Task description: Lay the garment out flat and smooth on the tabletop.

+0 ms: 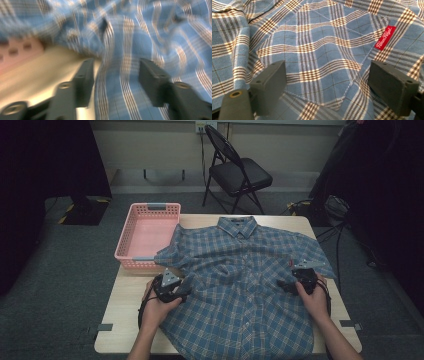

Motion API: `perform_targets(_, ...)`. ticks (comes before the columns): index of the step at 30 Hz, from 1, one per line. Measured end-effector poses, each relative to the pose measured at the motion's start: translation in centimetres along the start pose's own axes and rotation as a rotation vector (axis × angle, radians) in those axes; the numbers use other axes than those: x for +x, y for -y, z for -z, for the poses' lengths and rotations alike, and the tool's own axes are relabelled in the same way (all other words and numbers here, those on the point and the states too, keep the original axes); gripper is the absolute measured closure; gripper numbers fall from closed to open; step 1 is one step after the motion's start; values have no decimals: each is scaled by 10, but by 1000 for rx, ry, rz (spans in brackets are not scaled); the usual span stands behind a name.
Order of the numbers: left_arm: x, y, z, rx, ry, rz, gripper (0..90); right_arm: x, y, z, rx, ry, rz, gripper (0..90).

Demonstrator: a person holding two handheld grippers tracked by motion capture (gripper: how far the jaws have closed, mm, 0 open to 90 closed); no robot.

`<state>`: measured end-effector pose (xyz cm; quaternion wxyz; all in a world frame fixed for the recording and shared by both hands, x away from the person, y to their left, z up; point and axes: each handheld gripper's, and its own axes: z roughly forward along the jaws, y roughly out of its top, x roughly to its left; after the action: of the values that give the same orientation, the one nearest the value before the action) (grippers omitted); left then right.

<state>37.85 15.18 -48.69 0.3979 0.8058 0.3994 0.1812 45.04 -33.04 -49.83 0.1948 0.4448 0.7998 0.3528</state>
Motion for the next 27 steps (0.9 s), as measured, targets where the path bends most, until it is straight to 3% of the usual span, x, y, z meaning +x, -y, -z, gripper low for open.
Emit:
perform_targets(5,1,8,-1,36,-9,12,776,0,-1,-1,1,-1,4,142)
perform_targets(8,-1,8,3,72,-8,15,860,0,-1,-1,0,-2,4,141)
perform_targets(11,-4,13,10,82,-2,5,878,-1,-1,-1,0,-3,5,141)
perform_targets(22,-23,45,53,101,53,33,873,-1,-2,-2,0,-4,4,141)
perform_targets(24,-24,43,53,71,45,45,772,-1,-2,-2,0,-4,4,141)
perform_targets(25,-24,41,51,53,36,38,682,0,-2,-2,0,-4,3,141)
perform_targets(27,-23,31,47,10,15,29,602,0,-2,-2,0,-4,4,141)
